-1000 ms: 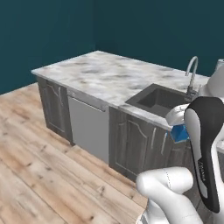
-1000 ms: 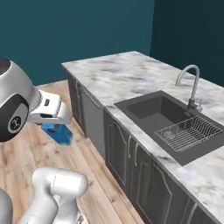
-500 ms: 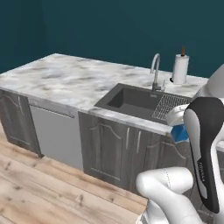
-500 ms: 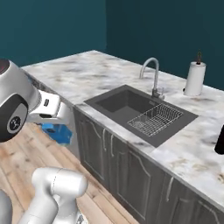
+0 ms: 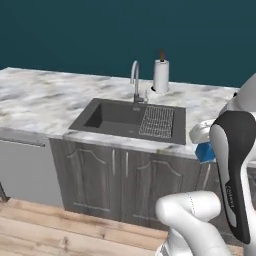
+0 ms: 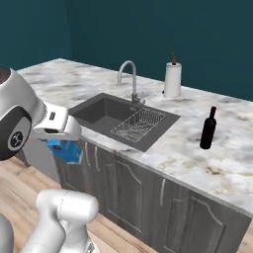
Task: Move the drinks to the dining counter.
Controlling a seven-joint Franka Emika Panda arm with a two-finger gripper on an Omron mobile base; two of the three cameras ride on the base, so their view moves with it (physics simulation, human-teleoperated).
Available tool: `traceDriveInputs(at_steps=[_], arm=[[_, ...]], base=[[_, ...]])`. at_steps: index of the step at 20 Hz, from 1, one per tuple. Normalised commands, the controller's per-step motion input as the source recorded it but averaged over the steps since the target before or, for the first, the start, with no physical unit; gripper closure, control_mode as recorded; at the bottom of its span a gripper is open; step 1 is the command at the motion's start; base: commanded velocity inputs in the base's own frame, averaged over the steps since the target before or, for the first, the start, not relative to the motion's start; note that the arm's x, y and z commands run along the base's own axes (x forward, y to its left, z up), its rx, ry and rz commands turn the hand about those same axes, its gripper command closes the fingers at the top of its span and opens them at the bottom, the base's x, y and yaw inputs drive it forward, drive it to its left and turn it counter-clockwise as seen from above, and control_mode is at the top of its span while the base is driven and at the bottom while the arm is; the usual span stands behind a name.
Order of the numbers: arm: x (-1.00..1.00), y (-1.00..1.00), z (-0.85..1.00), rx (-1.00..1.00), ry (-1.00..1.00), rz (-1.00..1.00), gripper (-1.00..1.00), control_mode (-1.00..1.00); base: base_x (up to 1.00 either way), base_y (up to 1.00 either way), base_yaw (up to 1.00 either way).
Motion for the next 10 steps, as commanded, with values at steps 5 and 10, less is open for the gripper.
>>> traceDriveInputs(at_steps=[5, 10], arm=[[0.00, 0.00, 0.00, 0.00, 0.00, 0.00, 1.00, 1.00], [0.00, 0.00, 0.00, 0.00, 0.00, 0.00, 1.00, 1.00]], base=[[0.00, -0.32, -0.40], [0.04, -0.29, -0.38]])
